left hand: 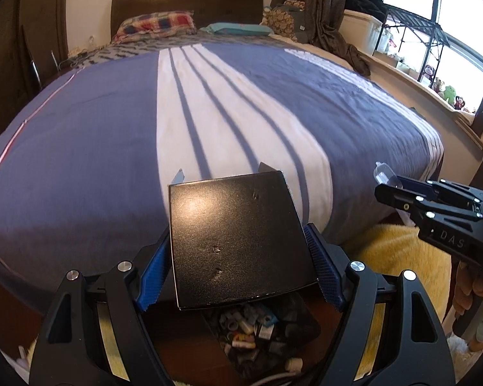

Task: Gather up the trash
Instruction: 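Carry the black box and clear container down over the black bin with both tools, then open both tools to drop the box and container into the bin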

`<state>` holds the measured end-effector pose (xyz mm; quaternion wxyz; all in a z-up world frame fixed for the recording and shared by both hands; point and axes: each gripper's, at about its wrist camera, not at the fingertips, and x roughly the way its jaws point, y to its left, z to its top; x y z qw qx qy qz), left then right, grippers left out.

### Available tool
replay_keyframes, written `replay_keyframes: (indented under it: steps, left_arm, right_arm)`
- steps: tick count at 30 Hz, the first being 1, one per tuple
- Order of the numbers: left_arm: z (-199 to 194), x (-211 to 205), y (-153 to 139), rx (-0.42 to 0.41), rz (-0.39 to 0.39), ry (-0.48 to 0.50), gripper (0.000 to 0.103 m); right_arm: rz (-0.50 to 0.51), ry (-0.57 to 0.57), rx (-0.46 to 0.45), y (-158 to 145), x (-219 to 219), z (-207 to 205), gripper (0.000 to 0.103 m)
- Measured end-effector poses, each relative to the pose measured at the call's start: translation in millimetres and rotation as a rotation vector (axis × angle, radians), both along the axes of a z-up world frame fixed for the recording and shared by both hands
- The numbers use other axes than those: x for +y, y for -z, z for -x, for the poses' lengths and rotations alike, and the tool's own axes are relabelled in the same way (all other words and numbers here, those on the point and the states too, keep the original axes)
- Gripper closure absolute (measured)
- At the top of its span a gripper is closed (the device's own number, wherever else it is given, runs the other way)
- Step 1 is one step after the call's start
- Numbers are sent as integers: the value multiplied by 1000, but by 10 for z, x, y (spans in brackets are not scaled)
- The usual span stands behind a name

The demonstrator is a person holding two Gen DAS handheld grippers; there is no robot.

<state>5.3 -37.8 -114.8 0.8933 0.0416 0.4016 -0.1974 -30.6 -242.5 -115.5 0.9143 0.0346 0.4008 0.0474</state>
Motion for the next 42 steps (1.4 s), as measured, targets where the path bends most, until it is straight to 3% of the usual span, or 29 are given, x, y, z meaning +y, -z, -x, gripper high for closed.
replay_keyframes:
  steps: [15, 29, 42]
  left_arm:
    - [237, 135, 651, 142, -36, -29, 29]
    - [219, 0, 1354, 309, -64, 2, 29]
    - [92, -45, 1814, 442, -77, 19, 29]
  right_arm:
    - [-24, -55, 133, 554, 229, 208, 69]
    - [-36, -74, 256, 1004, 296, 128, 69]
    - [-113, -113, 403, 1432, 324, -57, 69]
